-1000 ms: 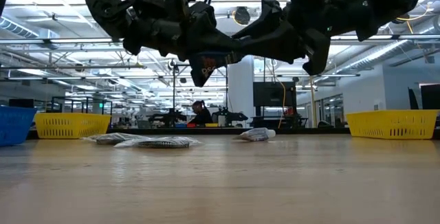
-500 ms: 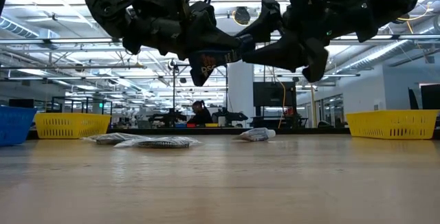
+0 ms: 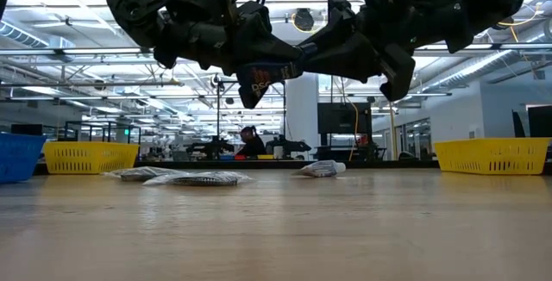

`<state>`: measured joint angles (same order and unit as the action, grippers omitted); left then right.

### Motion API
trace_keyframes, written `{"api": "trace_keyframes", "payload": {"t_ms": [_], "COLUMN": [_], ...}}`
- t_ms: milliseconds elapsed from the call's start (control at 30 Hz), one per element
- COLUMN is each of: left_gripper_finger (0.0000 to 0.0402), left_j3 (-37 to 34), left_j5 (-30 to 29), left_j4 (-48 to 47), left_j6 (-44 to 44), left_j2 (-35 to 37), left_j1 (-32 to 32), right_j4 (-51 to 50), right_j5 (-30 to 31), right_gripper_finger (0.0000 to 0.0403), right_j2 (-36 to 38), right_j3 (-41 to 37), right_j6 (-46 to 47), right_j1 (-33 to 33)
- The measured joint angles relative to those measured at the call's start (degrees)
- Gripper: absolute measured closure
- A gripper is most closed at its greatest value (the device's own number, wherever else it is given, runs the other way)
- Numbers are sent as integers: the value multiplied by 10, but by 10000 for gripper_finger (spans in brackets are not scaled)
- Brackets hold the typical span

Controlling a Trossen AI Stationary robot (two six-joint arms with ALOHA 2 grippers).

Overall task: Pick & Place Travel size toiletries
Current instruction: Put the blue shave cream into the right yellow basket

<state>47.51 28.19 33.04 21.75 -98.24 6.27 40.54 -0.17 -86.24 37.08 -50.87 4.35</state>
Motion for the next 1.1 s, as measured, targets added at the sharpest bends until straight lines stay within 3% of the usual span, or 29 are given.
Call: {"api": "trace_keyframes", "payload": {"t_ms": [133,333,433,533,633,767,867,1033,1100], "left_gripper_finger": [274,160,109,77,68,69,79,101,109], "left_j3": [0,0,0,0,0,0,-1,-2,-2], "left_j5": [1,0,-5,-34,-117,-260,-317,-364,-388], "left_j4": [1,33,50,38,-14,-73,-86,-85,-85], "left_j6": [-24,-63,-78,-82,-99,-125,-122,-110,-110], "left_j2": [0,0,0,0,0,0,0,0,0], "left_j1": [6,26,33,35,17,-12,-30,-65,-77], "right_j4": [-13,-81,-163,-298,-462,-753,-981,-1269,-1312], "right_j5": [6,4,67,181,274,287,302,329,343], "right_gripper_finger": [279,269,279,280,271,272,277,278,278], "right_j2": [1,3,24,81,158,250,274,260,252], "right_j3": [0,-1,0,-1,2,65,125,202,206], "right_j6": [41,161,227,291,410,661,811,938,957], "right_j1": [11,34,58,94,126,143,143,118,97]}}
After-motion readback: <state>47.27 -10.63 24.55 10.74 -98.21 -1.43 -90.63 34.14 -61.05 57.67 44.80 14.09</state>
